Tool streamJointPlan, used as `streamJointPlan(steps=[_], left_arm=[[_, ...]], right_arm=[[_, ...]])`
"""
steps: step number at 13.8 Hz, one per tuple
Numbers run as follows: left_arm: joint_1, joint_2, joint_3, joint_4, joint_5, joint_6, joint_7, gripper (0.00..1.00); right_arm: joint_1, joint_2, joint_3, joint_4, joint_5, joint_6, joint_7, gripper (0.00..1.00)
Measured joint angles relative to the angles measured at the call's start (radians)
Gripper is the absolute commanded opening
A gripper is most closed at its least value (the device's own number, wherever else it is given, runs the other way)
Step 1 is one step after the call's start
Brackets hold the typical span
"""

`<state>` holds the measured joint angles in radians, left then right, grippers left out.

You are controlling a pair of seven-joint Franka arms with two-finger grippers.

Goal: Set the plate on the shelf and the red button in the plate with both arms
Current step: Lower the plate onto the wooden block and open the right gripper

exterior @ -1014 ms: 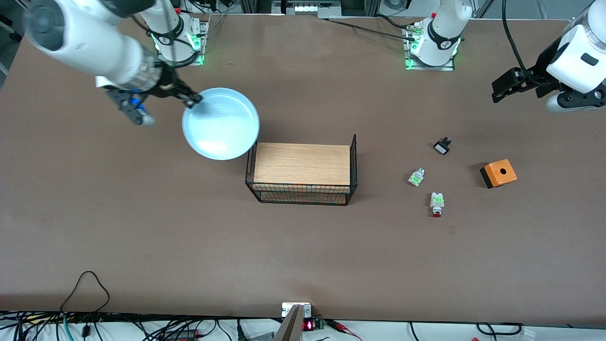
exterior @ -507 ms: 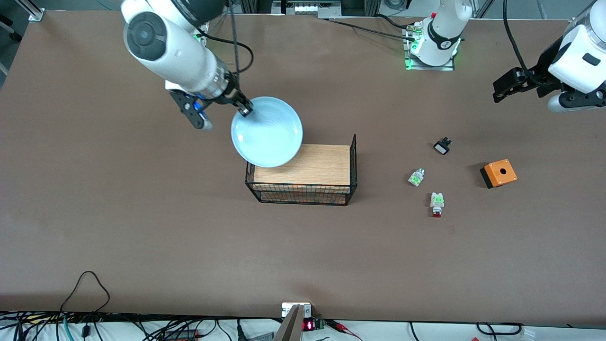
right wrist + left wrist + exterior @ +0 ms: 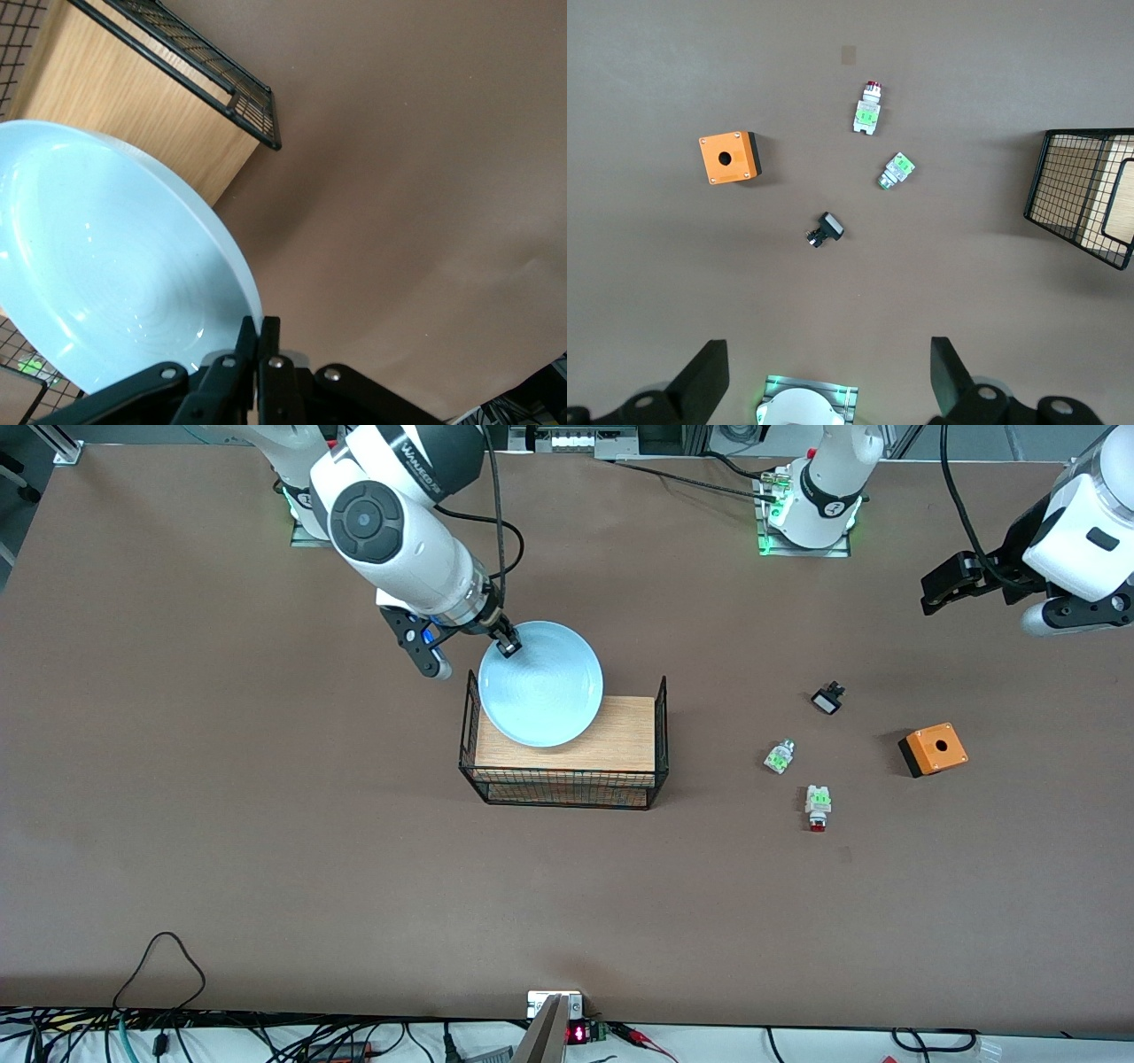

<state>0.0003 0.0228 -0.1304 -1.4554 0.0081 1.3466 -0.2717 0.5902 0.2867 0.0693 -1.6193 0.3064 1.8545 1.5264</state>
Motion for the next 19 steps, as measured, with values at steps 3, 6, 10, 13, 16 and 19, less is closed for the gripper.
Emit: streamJointPlan(steps=[3, 6, 10, 13, 16, 19], left_arm=[[0.001, -0.001, 0.002, 0.003, 0.000, 0.019, 0.000, 1.00], [-0.002, -0.001, -0.002, 0.003, 0.000, 0.053, 0.000, 1.00], [0.001, 0.001, 0.002, 0.000, 0.000, 0.053, 0.000, 1.00], [0.008, 0.001, 0.007, 0.000, 0.000, 0.046, 0.000, 1.00], [0.008, 0.002, 0.005, -0.001, 0.000, 0.040, 0.000, 1.00], [0.008, 0.003, 0.004, -0.004, 0.000, 0.021, 0.000, 1.00]], right_arm=[[0.001, 0.028, 0.000, 0.000, 0.000, 0.049, 0.001, 0.00], [0.006, 0.064, 0.000, 0.000, 0.000, 0.113, 0.001, 0.00], [0.021, 0.093, 0.000, 0.000, 0.000, 0.155, 0.003, 0.00], [0.023, 0.111, -0.002, 0.000, 0.000, 0.161, 0.003, 0.00], [0.023, 0.120, -0.006, -0.001, 0.000, 0.161, 0.001, 0.11], [0.023, 0.121, -0.011, -0.002, 0.000, 0.161, -0.005, 1.00]])
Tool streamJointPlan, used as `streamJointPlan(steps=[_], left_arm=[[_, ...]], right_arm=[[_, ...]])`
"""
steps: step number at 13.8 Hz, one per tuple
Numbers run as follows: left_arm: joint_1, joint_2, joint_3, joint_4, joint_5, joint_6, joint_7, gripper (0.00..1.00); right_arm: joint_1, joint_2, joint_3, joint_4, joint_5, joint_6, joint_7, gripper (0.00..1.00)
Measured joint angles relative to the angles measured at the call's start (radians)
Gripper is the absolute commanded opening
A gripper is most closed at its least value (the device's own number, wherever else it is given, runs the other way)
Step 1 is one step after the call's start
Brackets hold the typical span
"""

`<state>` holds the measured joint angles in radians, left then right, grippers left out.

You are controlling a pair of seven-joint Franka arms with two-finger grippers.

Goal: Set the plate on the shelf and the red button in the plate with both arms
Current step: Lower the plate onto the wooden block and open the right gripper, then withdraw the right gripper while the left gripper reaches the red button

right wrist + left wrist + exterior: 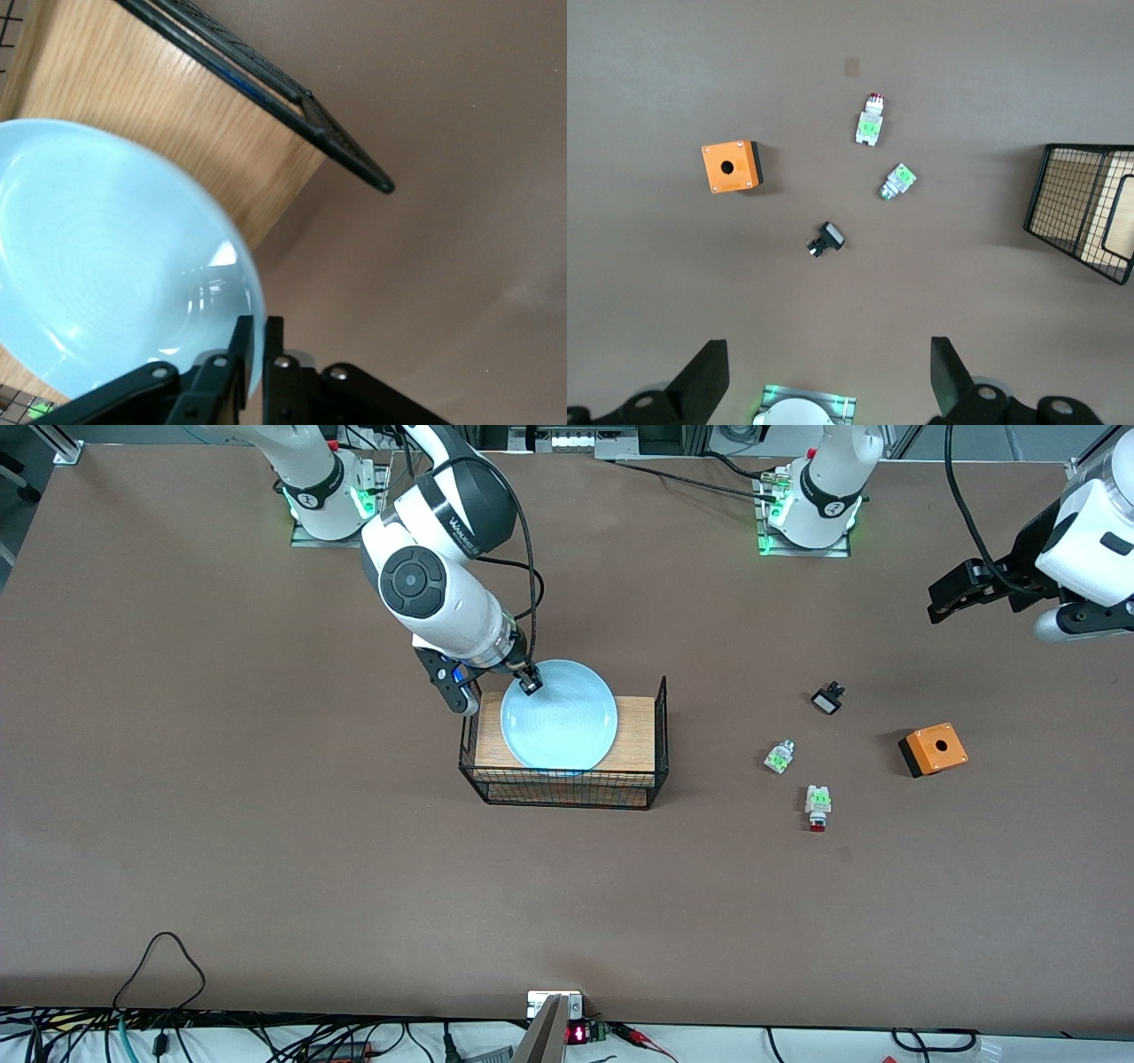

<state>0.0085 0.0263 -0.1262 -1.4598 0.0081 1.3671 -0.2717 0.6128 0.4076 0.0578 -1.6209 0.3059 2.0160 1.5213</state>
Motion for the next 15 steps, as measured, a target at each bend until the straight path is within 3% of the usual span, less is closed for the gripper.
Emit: streamJointPlan(steps=[7, 11, 15], left_arm=[[0.000, 0.000, -0.002, 0.000, 0.000, -0.037, 0.000, 1.00], [0.000, 0.008, -0.003, -0.007, 0.000, -0.057, 0.000, 1.00], [-0.003, 0.090, -0.008, -0.020, 0.000, -0.052, 0.000, 1.00]], right_arm=[[-0.011, -0.047, -0.037, 0.024, -0.024, 0.000, -0.055, 1.00], [-0.015, -0.168, -0.040, 0.039, -0.163, -0.127, -0.155, 1.00], [-0.081, -0.226, -0.047, 0.038, -0.309, -0.311, -0.511, 1.00]])
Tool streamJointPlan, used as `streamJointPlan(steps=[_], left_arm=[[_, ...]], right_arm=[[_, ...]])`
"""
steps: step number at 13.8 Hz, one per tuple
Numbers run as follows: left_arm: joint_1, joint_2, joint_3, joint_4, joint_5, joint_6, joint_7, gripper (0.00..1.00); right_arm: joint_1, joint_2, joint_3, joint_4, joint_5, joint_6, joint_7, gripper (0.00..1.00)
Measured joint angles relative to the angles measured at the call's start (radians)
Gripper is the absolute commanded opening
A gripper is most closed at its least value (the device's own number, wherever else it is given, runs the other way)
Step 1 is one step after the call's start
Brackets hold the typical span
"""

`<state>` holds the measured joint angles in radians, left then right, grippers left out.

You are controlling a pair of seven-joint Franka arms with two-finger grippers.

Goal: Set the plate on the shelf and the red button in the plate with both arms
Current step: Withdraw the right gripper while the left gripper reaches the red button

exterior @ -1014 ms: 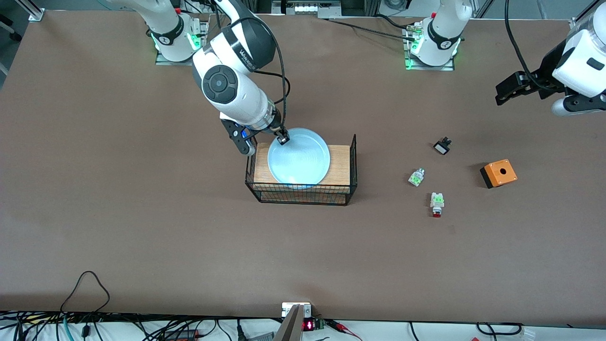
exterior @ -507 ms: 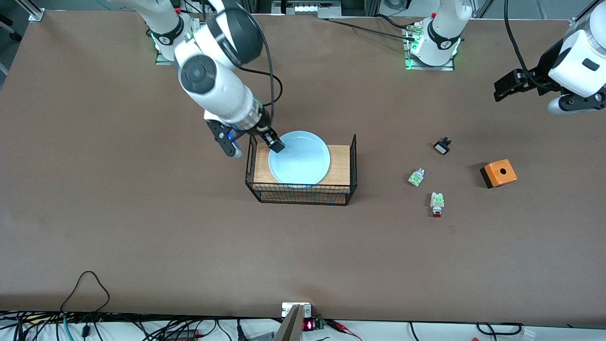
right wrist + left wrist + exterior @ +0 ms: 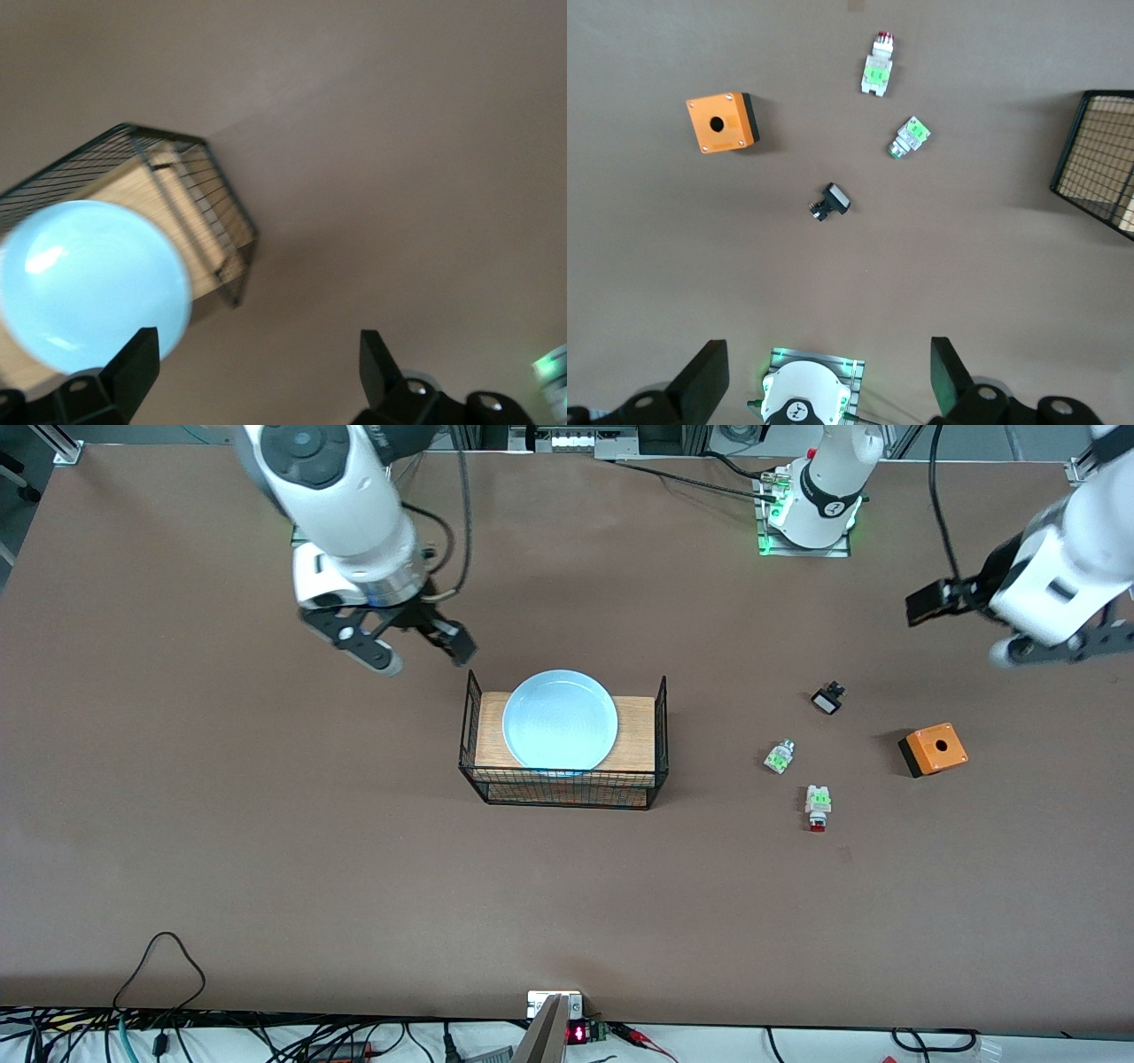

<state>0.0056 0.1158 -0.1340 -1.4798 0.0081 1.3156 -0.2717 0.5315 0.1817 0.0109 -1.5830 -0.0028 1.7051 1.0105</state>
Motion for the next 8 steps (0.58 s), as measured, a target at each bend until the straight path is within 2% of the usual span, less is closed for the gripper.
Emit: streamJointPlan(steps=[2, 6, 8], left_arm=[[0.000, 0.053, 0.000, -0.002, 0.000, 0.029, 0.000, 1.00], [0.000, 0.181, 0.003, -0.014, 0.007, 0.132, 0.000, 1.00], [0.001, 0.254, 0.003, -0.050, 0.064, 0.231, 0.000, 1.00]], right_arm=[[-0.073, 0.000, -0.004, 0.000, -0.039, -0.025, -0.117, 1.00], [-0.265, -0.010, -0.009, 0.000, -0.050, -0.028, -0.334, 1.00], [-0.354, -0.021, -0.011, 0.000, -0.050, -0.029, -0.511, 1.00]])
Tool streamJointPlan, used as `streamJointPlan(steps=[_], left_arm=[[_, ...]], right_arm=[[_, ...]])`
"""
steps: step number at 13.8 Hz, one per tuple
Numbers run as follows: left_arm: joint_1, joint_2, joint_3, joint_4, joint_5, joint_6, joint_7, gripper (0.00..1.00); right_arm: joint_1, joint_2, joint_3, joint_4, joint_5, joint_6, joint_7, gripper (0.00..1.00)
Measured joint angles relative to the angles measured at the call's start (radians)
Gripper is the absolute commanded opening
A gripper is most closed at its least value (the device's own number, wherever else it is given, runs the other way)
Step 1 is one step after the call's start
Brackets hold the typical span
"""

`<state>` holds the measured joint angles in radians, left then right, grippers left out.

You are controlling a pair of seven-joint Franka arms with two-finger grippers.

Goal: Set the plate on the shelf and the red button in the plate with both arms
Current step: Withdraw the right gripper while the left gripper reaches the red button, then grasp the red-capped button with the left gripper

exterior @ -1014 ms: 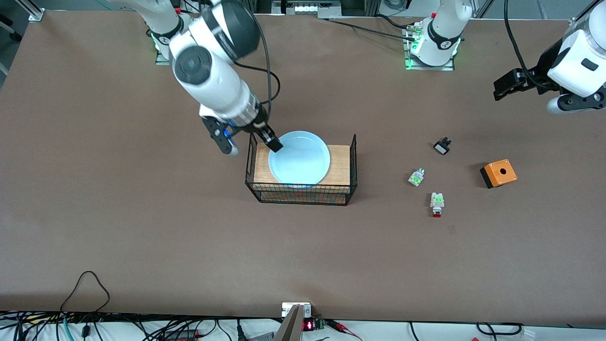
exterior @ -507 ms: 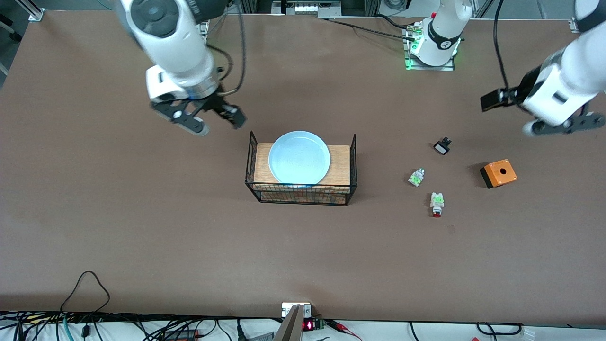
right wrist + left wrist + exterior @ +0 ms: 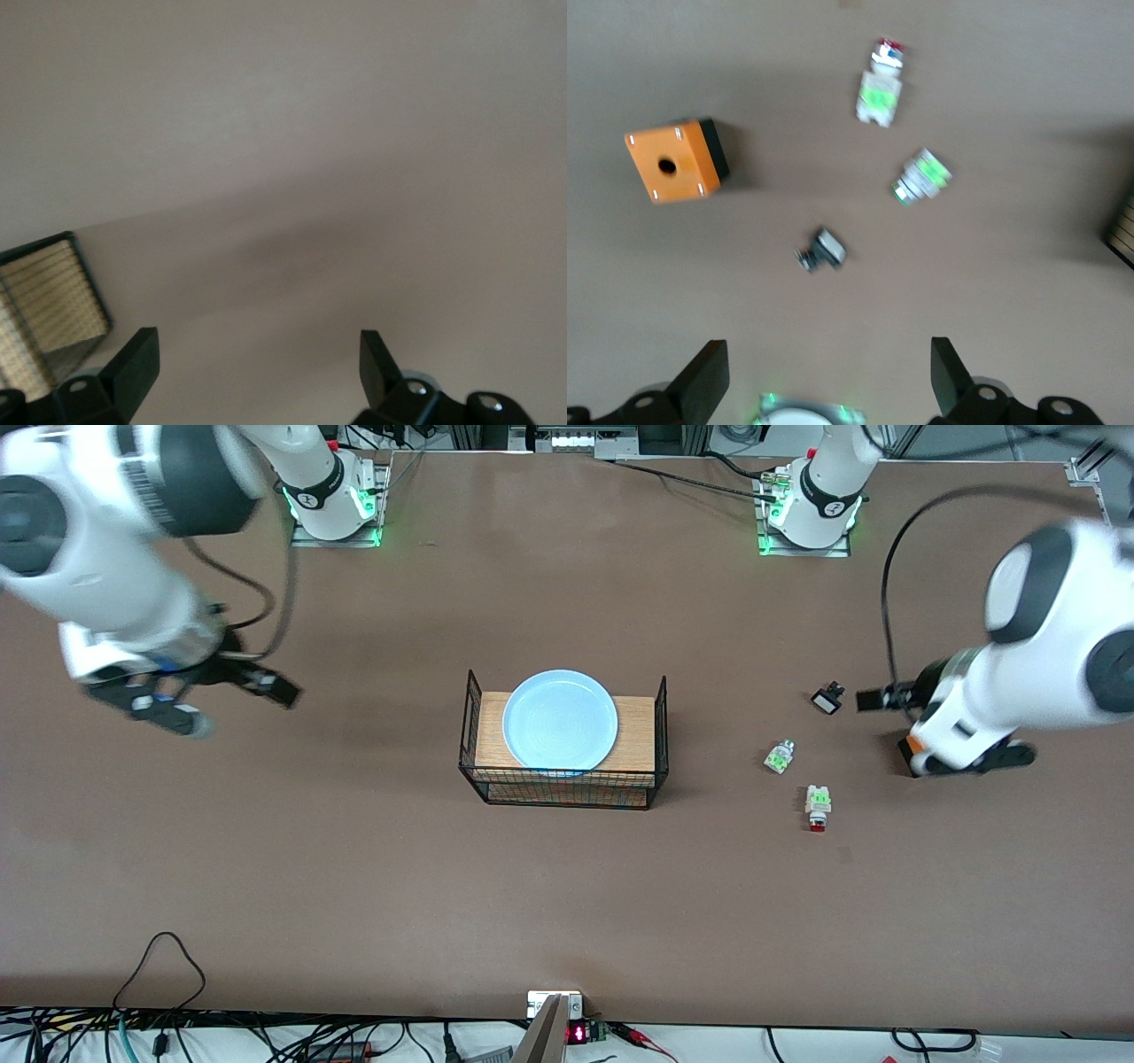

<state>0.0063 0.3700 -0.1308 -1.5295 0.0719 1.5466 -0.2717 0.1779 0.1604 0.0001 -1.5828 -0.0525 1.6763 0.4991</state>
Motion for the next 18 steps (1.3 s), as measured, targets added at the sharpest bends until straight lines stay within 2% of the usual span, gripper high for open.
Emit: streamJointPlan(steps=[4, 7, 9, 12, 14, 15, 18], left_arm=[[0.000, 0.068, -0.001, -0.131, 0.064, 0.314, 0.000, 1.00], [-0.008, 0.078, -0.002, -0.218, 0.065, 0.533, 0.001, 1.00], [-0.009, 0.111, -0.002, -0.260, 0.065, 0.694, 0.001, 1.00], [-0.008, 0.194, 0.003, -0.338, 0.083, 0.967, 0.010, 0.99], [-0.006, 0.230, 0.010, -0.351, 0.136, 1.008, 0.019, 0.93], [-0.006, 0.238, 0.013, -0.352, 0.165, 1.008, 0.020, 0.86], [-0.005, 0.246, 0.019, -0.353, 0.197, 1.008, 0.022, 0.45]], right_arm=[[-0.127, -0.009, -0.020, 0.000, 0.005, 0.001, -0.318, 1.00], [-0.139, -0.009, -0.080, -0.005, 0.008, -0.007, -0.476, 1.00], [-0.139, -0.018, -0.087, -0.022, 0.008, -0.009, -0.506, 1.00], [-0.137, -0.104, -0.084, -0.163, 0.008, 0.099, -0.507, 1.00], [-0.137, -0.166, -0.083, -0.252, 0.008, 0.132, -0.507, 1.00], [-0.136, -0.183, -0.080, -0.267, 0.008, 0.131, -0.507, 1.00], [-0.136, -0.196, -0.078, -0.266, 0.008, 0.128, -0.516, 1.00]])
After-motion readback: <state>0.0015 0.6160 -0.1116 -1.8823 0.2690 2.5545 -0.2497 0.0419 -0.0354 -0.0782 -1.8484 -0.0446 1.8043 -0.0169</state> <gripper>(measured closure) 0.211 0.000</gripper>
